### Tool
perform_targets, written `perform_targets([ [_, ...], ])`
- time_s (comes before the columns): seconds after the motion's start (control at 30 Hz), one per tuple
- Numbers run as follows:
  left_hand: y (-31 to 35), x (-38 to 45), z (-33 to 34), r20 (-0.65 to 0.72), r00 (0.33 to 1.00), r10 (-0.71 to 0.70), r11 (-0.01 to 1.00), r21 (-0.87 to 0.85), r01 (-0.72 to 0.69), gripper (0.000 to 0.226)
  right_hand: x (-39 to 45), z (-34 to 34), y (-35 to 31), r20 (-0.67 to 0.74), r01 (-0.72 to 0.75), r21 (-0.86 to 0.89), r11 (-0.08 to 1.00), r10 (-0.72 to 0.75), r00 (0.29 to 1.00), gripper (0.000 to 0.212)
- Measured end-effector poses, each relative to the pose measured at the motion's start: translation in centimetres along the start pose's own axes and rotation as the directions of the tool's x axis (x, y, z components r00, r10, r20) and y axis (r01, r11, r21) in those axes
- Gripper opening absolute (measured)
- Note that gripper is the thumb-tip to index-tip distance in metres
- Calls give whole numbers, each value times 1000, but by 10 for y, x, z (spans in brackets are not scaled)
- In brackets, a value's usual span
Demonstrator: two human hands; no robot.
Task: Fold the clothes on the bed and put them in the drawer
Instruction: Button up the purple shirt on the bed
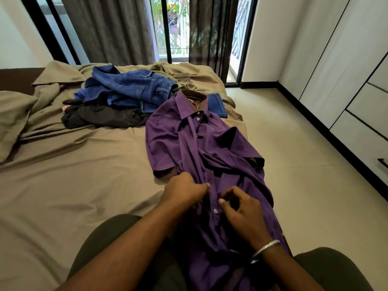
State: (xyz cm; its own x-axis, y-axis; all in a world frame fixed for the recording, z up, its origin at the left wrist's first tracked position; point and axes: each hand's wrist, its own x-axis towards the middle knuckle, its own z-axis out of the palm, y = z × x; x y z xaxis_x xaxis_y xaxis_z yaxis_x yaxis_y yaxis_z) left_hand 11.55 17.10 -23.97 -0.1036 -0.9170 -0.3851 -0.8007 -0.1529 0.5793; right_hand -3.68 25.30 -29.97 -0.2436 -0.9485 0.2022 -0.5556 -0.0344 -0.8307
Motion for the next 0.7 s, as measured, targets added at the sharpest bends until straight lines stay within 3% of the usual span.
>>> perform_targets([
  [0.07, 3, 6, -4, -118, 993, 30, 1000, -6, -30, 54, 10, -2, -2, -94, -1, -64, 998, -5, 996, 15],
  [0.17, 9, 13, -5, -142, 990, 13, 999, -32, -18, 56, 22, 2, -7, -94, 21, -90, 996, -29, 995, 14],
  [0.27, 8, 19, -3, -93, 996, -13, 999, -45, 9, 33, 28, 15, -13, -24, 36, -129, 991, -39, 999, 19],
  [0.33, 5, 23, -2, -80, 992, -93, 979, -187, 77, 12, 27, 23, -12, 24, -7, -172, 985, 11, 1000, 30],
  [0.47, 2, 27, -4, 58, 955, -292, 761, -591, 269, 27, 22, 27, -9, -9, -97, -63, 993, 97, 995, 21],
  [0.6, 4, 24, -6, 170, 940, -297, 656, -678, 330, 20, 18, 27, -9, -98, -54, 14, 998, 55, 994, 20],
  [0.7, 7, 24, -5, 140, 948, -285, 610, -737, 292, 11, 19, 30, -4, -204, -16, 34, 999, 23, 979, 28],
])
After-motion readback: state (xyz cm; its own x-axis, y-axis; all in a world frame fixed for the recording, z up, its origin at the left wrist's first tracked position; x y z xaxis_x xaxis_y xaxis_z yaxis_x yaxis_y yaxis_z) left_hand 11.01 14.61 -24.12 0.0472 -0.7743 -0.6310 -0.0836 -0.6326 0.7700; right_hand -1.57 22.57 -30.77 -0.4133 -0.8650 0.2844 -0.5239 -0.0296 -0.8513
